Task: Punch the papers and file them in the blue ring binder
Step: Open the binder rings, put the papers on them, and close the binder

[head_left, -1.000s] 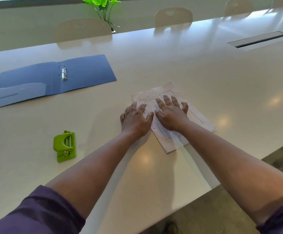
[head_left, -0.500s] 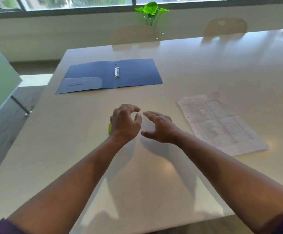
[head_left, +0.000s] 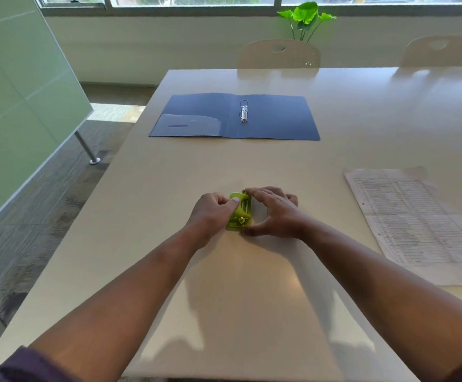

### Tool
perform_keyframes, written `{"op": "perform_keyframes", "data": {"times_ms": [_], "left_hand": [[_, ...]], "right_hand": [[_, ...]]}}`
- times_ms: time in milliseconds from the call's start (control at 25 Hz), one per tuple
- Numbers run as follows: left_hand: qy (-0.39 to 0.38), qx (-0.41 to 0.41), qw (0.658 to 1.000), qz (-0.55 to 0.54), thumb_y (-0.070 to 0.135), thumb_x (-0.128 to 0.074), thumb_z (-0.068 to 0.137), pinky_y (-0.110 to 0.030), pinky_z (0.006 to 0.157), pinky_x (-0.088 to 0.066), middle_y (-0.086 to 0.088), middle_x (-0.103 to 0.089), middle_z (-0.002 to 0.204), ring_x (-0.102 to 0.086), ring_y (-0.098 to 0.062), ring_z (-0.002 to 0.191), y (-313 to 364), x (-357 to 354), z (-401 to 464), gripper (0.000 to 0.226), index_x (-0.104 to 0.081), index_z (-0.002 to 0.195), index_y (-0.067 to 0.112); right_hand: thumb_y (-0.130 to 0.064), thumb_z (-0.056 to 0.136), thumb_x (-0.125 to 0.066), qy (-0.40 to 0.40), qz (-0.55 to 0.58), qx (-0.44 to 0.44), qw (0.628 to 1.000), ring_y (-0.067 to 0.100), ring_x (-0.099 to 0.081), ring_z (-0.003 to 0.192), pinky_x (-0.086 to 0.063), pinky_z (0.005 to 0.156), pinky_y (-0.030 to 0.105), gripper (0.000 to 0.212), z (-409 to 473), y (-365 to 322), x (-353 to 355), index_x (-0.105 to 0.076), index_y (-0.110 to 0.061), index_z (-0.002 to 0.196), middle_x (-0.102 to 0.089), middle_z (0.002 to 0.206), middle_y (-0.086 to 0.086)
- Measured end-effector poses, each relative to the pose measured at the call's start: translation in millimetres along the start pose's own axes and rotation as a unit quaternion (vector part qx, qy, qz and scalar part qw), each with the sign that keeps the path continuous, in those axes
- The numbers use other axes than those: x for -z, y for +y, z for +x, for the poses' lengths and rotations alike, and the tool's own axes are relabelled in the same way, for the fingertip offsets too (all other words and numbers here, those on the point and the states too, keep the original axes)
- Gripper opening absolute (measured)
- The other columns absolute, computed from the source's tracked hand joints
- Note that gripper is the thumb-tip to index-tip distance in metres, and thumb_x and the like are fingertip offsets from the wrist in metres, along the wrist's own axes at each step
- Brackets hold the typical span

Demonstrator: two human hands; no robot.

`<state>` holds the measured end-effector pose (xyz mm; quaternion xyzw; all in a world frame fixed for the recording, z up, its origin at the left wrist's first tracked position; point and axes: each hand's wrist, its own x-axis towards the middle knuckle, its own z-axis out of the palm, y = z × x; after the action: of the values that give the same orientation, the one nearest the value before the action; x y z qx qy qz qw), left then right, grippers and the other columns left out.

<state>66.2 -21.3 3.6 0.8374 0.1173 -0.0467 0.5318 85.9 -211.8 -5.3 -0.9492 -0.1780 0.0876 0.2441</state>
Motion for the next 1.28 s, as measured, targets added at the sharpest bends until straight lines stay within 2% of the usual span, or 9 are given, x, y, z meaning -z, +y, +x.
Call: {"op": "perform_keyframes", "data": {"times_ms": [80,280,360,480,680,880,1040,1160,1280], "left_hand": [[0.003,0.010,1.000,-0.011,0.036,-0.066,0.095,-0.026,0.060,-0.046,0.003,-0.064,0.071,-0.056,-0.012,0.064,-0.9,-0.6,-1.0,0.029,-0.069,0.078,0.013],[0.037,0.039,0.996,-0.076,0.037,-0.068,0.094,-0.029,0.063,-0.051,-0.004,-0.070,0.079,-0.062,-0.016,0.069,-8.7,28.2,-0.8,0.033,-0.072,0.092,0.005],[0.061,0.026,0.995,-0.081,0.036,-0.069,0.093,-0.032,0.065,-0.053,-0.005,-0.072,0.079,-0.064,-0.016,0.068,-17.3,51.1,-1.9,0.032,-0.073,0.090,0.004],[0.099,-0.004,0.993,-0.065,0.036,-0.069,0.090,-0.039,0.071,-0.059,-0.007,-0.077,0.081,-0.067,-0.017,0.069,-37.7,95.8,-2.7,0.030,-0.075,0.081,0.008],[0.168,-0.045,0.984,0.033,0.037,-0.066,0.093,-0.031,0.064,-0.053,0.008,-0.065,0.062,-0.061,-0.011,0.060,-76.5,171.6,-1.9,0.031,-0.067,0.070,0.017],[0.206,-0.050,0.974,0.077,0.035,-0.062,0.098,-0.028,0.060,-0.047,0.006,-0.064,0.064,-0.059,-0.010,0.058,-103.7,222.2,2.9,0.028,-0.067,0.080,0.014],[0.220,-0.052,0.971,0.082,0.033,-0.062,0.099,-0.026,0.052,-0.042,0.003,-0.061,0.060,-0.049,-0.003,0.047,-121.7,240.8,5.6,0.030,-0.066,0.080,0.011],[0.237,-0.067,0.966,0.083,0.033,-0.063,0.099,-0.024,0.049,-0.041,0.004,-0.058,0.057,-0.047,-0.003,0.045,-128.0,240.3,4.8,0.029,-0.065,0.076,0.015],[0.266,-0.079,0.959,0.067,0.032,-0.065,0.097,-0.031,0.049,-0.042,0.004,-0.056,0.055,-0.047,-0.008,0.047,-131.1,234.7,4.2,0.032,-0.063,0.069,0.019]], "right_hand": [[-0.069,0.066,-0.079,0.013,0.002,0.002,1.000,0.009,-0.017,0.148,-0.016,0.106,0.034,0.105,0.5,-3.6,-2.0,-0.035,-0.034,0.155,-0.044,0.154,-0.011],[-0.071,0.061,-0.073,0.042,0.050,0.023,0.998,0.013,-0.031,0.139,-0.023,0.110,0.039,0.101,10.3,-33.4,-18.3,-0.040,-0.032,0.149,-0.047,0.148,-0.011],[-0.077,0.056,-0.066,0.055,0.054,0.036,0.996,0.013,-0.034,0.136,-0.025,0.109,0.040,0.107,20.2,-55.5,-31.1,-0.040,-0.031,0.149,-0.048,0.146,-0.012],[-0.074,0.061,-0.072,0.071,0.054,0.067,0.994,0.014,-0.036,0.135,-0.026,0.106,0.039,0.103,39.5,-96.9,-55.2,-0.041,-0.028,0.148,-0.048,0.147,-0.011],[-0.072,0.065,-0.074,0.067,0.057,0.097,0.991,0.016,-0.038,0.136,-0.027,0.105,0.039,0.100,75.6,-168.7,-95.7,-0.040,-0.028,0.148,-0.048,0.149,-0.009],[-0.078,0.064,-0.067,0.062,0.026,0.099,0.993,0.015,-0.037,0.136,-0.029,0.100,0.041,0.100,103.3,-223.5,-125.0,-0.040,-0.031,0.148,-0.048,0.150,-0.012],[-0.078,0.064,-0.065,0.057,-0.004,0.116,0.992,0.017,-0.037,0.134,-0.026,0.097,0.041,0.096,116.6,-244.9,-135.7,-0.042,-0.031,0.144,-0.052,0.146,-0.011],[-0.080,0.065,-0.065,0.050,-0.019,0.120,0.991,0.017,-0.036,0.136,-0.026,0.100,0.043,0.099,119.1,-246.5,-137.7,-0.041,-0.029,0.146,-0.052,0.147,-0.011],[-0.082,0.066,-0.062,0.049,-0.025,0.124,0.991,0.017,-0.035,0.138,-0.026,0.100,0.043,0.100,116.9,-245.3,-137.1,-0.040,-0.029,0.148,-0.051,0.148,-0.010]]}}
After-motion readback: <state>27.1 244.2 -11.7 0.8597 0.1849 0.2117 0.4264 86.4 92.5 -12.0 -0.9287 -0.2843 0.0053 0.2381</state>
